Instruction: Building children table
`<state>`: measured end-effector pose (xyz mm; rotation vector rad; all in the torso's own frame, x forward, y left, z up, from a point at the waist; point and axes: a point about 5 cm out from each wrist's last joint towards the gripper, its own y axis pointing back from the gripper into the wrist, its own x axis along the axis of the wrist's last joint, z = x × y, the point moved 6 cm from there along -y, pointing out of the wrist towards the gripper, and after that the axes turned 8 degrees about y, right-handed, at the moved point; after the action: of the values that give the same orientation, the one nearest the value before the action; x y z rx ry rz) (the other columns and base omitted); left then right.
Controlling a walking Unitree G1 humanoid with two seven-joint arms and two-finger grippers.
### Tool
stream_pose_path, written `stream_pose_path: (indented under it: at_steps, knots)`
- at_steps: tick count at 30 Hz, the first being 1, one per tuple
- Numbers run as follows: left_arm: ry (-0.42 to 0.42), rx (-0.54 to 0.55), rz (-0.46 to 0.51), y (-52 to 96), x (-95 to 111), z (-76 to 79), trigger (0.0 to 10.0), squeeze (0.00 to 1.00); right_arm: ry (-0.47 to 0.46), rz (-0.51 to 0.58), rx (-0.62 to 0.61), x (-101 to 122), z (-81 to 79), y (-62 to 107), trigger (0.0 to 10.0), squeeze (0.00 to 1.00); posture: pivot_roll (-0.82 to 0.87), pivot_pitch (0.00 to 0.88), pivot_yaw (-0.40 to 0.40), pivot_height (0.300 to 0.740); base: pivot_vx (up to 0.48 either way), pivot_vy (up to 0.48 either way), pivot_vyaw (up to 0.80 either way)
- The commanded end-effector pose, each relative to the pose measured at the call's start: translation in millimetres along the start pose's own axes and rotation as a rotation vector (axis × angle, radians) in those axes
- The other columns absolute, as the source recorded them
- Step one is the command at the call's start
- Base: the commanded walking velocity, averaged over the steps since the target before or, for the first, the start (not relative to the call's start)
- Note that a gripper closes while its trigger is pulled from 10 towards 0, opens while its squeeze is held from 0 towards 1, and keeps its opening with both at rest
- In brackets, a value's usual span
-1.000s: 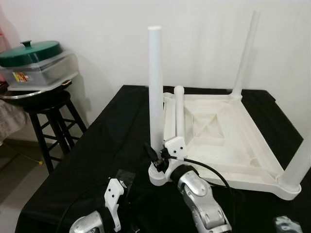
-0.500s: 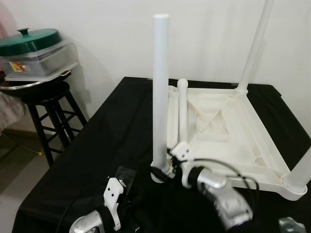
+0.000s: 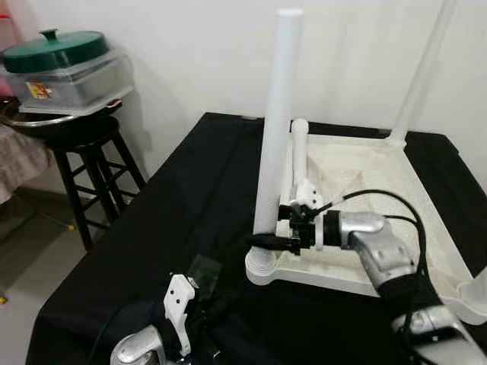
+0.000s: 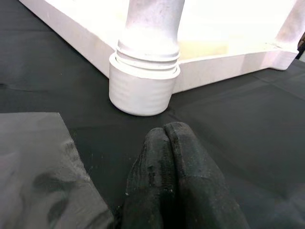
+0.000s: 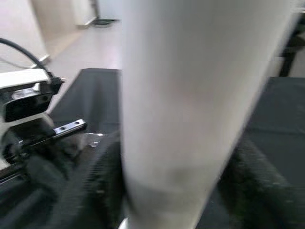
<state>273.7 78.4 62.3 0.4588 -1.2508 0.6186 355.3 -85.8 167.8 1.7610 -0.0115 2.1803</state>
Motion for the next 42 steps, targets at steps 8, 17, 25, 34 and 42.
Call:
stream_pose_path:
  at_steps: [8,17,25,34,42]
  knots:
    - [0.008,0.005,-0.014,2.2,-6,1.8,10.0,0.00,-0.085,-0.046,0.012,-34,-16.5,14.5,0.0,0.00,0.03,0.000,-0.025,0.740,0.000,0.000,0.00]
    - [0.018,0.005,-0.019,10.2,-9,4.3,10.0,0.00,-0.461,-0.360,-0.827,-133,-67.4,-28.1,0.0,0.00,0.05,0.000,-0.030,0.740,0.000,0.000,0.00]
    - [0.023,-0.008,-0.042,10.7,-11,2.8,10.0,0.00,-0.395,-0.360,-0.815,-123,-56.9,-31.2,1.3,0.00,0.03,0.000,-0.014,0.740,0.000,0.000,0.00]
    - [0.022,0.005,-0.027,7.2,-10,1.6,10.0,0.00,-0.215,-0.097,-0.435,-52,-42.0,-43.2,10.0,1.00,0.04,0.000,-0.027,0.740,0.000,0.000,0.00]
    - [0.023,0.005,-0.020,4.2,-8,1.0,10.0,0.00,-0.029,-0.079,-0.191,-34,-32.6,-22.1,10.0,0.00,0.05,0.000,-0.034,0.740,0.000,0.000,0.00]
